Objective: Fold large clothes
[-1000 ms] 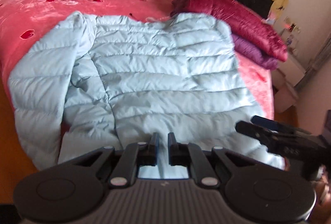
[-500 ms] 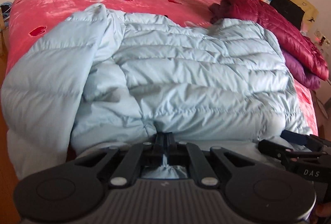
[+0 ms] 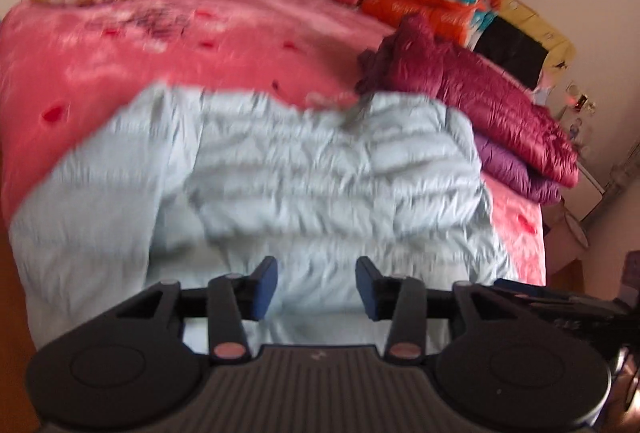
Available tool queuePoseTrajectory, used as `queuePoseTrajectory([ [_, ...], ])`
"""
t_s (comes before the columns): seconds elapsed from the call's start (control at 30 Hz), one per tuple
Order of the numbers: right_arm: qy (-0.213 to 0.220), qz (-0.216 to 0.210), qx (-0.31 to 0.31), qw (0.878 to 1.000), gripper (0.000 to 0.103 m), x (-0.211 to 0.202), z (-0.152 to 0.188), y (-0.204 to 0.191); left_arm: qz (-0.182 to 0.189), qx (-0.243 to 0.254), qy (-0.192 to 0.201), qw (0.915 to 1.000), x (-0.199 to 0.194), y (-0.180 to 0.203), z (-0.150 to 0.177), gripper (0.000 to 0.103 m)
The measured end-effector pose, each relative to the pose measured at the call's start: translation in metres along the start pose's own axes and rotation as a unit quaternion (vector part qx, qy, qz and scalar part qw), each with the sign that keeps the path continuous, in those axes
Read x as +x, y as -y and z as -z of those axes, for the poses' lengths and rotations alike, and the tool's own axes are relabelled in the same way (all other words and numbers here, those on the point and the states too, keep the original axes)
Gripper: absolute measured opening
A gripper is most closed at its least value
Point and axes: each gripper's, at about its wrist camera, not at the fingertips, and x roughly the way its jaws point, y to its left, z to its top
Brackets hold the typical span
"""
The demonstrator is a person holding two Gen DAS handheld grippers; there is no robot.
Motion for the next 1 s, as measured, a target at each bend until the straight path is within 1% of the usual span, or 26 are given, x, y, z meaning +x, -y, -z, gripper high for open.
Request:
queuePoseTrajectory([
  [0.1,0.038,0.018,0.014,0.999,0.103,-0.016,-0.016,0.006,-0.014,-0.006,0.009,0.9998,0.022,-0.008,-0.016,0.044],
  [0.2,0.063,0.027,0.021,0.997,0.103,-0.014,-0.034,0.009,-0.018,-0.018,0.009,0.9996,0.051,-0.017,-0.028,0.044],
  [0.27,0.069,0.031,0.021,0.997,0.103,-0.005,-0.045,0.008,-0.021,-0.030,0.003,0.9993,0.069,-0.024,-0.033,0.043],
  [0.37,0.084,0.017,0.012,0.996,0.103,0.017,-0.060,0.004,-0.041,-0.039,-0.005,0.9984,0.092,-0.038,-0.036,0.040],
  [0.47,0.077,0.011,-0.005,0.997,0.103,0.049,-0.070,-0.001,-0.049,-0.044,-0.006,0.9978,0.108,-0.052,-0.039,0.037],
  [0.57,0.051,0.050,-0.025,0.997,0.102,0.084,-0.075,-0.004,-0.058,-0.045,0.005,0.9973,0.116,-0.061,-0.047,0.035],
  [0.67,0.043,0.080,-0.021,0.996,0.102,0.113,-0.077,0.000,-0.076,-0.040,0.019,0.9961,0.128,-0.068,-0.055,0.035],
  [0.73,0.046,0.098,-0.024,0.994,0.103,0.128,-0.079,-0.002,-0.091,-0.031,0.029,0.9949,0.136,-0.071,-0.061,0.035],
  [0.83,0.057,0.124,-0.050,0.989,0.103,0.142,-0.081,-0.012,-0.108,-0.020,0.040,0.9931,0.150,-0.074,-0.070,0.035],
  [1.0,0.073,0.148,-0.075,0.983,0.103,0.161,-0.088,-0.023,-0.129,-0.004,0.065,0.9895,0.169,-0.075,-0.084,0.036],
])
